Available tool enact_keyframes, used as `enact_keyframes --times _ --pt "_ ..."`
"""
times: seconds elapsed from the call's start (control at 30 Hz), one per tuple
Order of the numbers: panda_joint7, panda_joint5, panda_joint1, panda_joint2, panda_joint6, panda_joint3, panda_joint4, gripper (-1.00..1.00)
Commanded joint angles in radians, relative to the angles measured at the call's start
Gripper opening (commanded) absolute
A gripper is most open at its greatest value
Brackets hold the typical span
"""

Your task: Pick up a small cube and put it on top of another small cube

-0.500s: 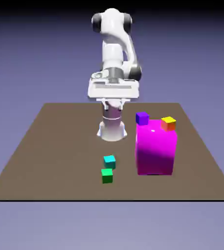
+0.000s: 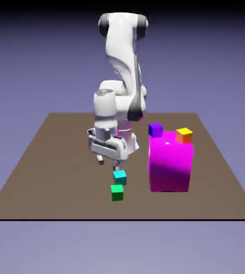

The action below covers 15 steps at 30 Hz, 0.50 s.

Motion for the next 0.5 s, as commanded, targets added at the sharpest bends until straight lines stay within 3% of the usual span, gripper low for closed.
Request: enact_keyframes --times 0.0,0.2,0.43,0.47 --pt "0.041 0.02 -0.037 0.036 -0.02 0.025 0.011 0.0" --pt "0.236 0.111 -0.197 0.207 -0.114 0.143 0.064 0.0" --pt "0.246 0.073 -0.115 0.424 0.085 0.088 0.085 0.0" --pt "0.246 0.073 -0.115 0.424 0.085 0.088 0.085 -1.0"
